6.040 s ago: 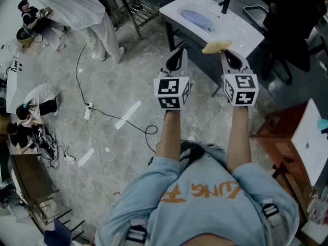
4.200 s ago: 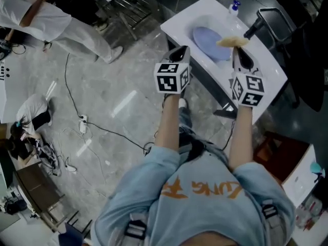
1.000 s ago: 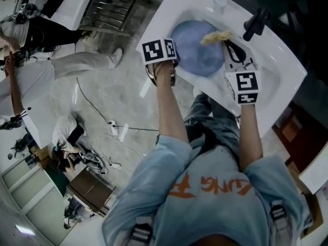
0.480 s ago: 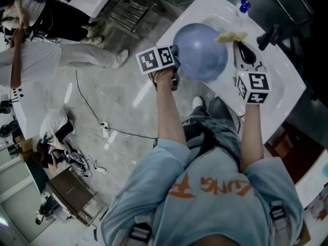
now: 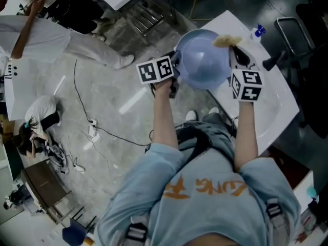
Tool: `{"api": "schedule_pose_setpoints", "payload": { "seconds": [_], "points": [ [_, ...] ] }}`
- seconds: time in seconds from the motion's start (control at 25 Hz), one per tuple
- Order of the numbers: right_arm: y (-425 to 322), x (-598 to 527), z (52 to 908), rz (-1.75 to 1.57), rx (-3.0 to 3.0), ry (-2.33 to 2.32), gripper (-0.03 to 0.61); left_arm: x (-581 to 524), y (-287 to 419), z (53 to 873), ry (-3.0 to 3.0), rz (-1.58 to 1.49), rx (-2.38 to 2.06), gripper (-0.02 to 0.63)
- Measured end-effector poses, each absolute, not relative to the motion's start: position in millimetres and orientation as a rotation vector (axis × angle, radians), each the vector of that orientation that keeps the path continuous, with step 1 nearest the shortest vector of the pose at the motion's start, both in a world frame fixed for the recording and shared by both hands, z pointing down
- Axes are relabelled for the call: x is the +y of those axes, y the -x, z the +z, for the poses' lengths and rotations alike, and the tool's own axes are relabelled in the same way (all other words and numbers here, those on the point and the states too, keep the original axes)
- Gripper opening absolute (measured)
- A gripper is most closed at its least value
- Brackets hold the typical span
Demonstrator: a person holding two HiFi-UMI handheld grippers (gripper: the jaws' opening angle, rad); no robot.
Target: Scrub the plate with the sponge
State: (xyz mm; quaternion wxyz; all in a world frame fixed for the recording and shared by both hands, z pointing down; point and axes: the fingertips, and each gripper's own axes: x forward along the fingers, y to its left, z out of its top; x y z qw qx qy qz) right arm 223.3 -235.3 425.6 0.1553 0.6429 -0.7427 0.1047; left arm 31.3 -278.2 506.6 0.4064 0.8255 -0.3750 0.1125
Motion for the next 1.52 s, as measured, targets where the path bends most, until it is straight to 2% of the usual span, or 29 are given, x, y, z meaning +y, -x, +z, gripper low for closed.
{"api": "schedule_pose_setpoints", "payload": {
  "seconds": [0.56,0.88,1.2,1.52],
  "points": [
    [-74.3,-286.8,427.3,0.228,-2.269,-1.405,0.015,-268.3,32.3,464.5,-2.133,0.076,-1.024,0.041],
    [-17.6,-290.2,438.4,0.198,-2.269,-1.255,0.015,-255.6,67.7,453.1,-2.154,0.037,-1.076,0.041],
    [-9.6,-298.2,437.2,0.162,-2.215,-1.278,0.015,-244.0,91.5,451.1,-2.149,0.017,-1.104,0.043],
    [-54.1,-297.7,437.8,0.166,-2.079,-1.412,0.015,-238.3,92.2,452.6,-2.148,-0.019,-1.064,0.044]
  ]
}}
